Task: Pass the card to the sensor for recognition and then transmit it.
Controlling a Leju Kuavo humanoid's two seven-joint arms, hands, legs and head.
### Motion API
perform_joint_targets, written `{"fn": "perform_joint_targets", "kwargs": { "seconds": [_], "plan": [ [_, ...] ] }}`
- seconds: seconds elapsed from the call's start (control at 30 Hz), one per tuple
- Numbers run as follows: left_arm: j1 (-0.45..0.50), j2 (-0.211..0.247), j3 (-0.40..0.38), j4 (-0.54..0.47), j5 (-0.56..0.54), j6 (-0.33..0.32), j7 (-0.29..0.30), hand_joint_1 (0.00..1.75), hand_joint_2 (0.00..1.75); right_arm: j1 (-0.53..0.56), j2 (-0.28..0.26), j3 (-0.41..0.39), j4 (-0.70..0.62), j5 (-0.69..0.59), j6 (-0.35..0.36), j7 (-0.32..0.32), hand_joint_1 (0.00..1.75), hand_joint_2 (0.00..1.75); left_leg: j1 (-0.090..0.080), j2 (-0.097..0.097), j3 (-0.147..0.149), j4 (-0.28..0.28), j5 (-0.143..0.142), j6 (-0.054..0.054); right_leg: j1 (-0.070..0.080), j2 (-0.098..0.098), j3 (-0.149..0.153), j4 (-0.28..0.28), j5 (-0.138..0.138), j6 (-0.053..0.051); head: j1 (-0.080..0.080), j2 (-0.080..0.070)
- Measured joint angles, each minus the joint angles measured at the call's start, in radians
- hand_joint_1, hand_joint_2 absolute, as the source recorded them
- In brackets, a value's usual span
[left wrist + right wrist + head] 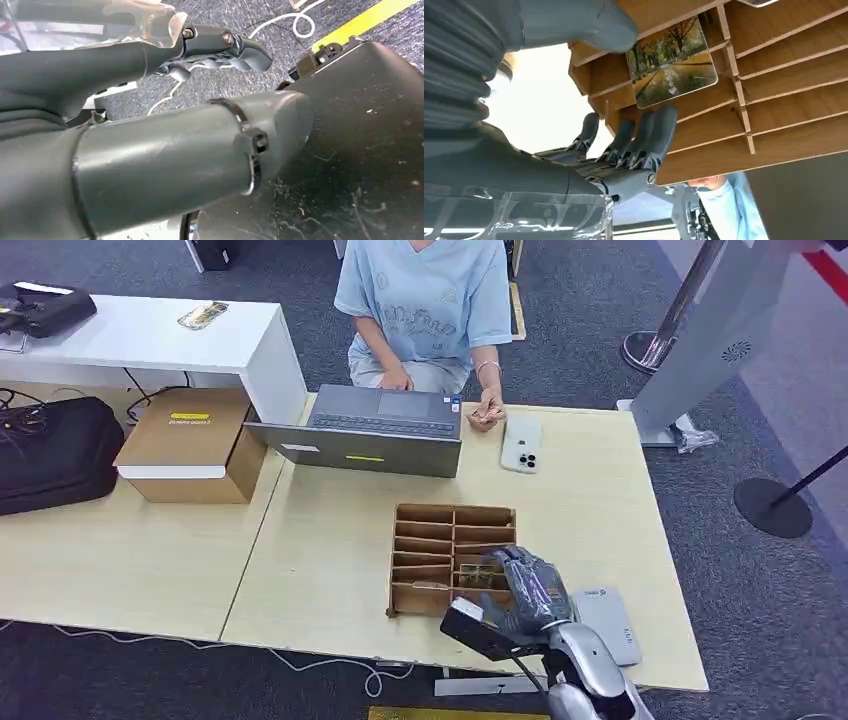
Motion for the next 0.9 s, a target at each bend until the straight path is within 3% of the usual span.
{"fn": "perform_joint_targets", "kwargs": {
  "seconds": [0.3, 0.77, 0.83, 0.9],
  "plan": [
    [-0.001, -0.001, -0.002, 0.0, -0.003, -0.002, 0.0, 0.0, 0.0, -0.006, 0.001, 0.002, -0.001, 0.003, 0.013, 0.0, 0.61, 1.75, 0.0, 0.0, 0.0, 0.0, 0.0, 0.0, 0.0, 0.0, 0.0, 0.0, 0.0, 0.0, 0.0, 0.0],
    [-0.002, -0.003, -0.019, 0.0, -0.011, -0.006, 0.0, 0.0, 0.0, -0.018, 0.014, 0.003, 0.002, 0.019, 0.019, 0.0, 0.66, 1.75, 0.0, 0.0, 0.0, 0.0, 0.0, 0.0, 0.0, 0.0, 0.0, 0.0, 0.0, 0.0, 0.0, 0.0],
    [-0.002, -0.004, -0.023, 0.0, -0.011, -0.006, 0.0, 0.0, 0.0, -0.019, 0.017, 0.003, 0.003, 0.02, 0.021, 0.003, 0.77, 1.75, 0.0, 0.0, 0.0, 0.0, 0.0, 0.0, 0.0, 0.0, 0.0, 0.0, 0.0, 0.0, 0.0, 0.0],
    [-0.002, -0.006, -0.023, 0.0, -0.011, -0.006, 0.0, 0.0, 0.0, -0.022, 0.018, 0.003, 0.006, 0.02, 0.024, 0.003, 0.75, 1.75, 0.0, 0.0, 0.0, 0.0, 0.0, 0.0, 0.0, 0.0, 0.0, 0.0, 0.0, 0.0, 0.0, 0.0]
  ]
}}
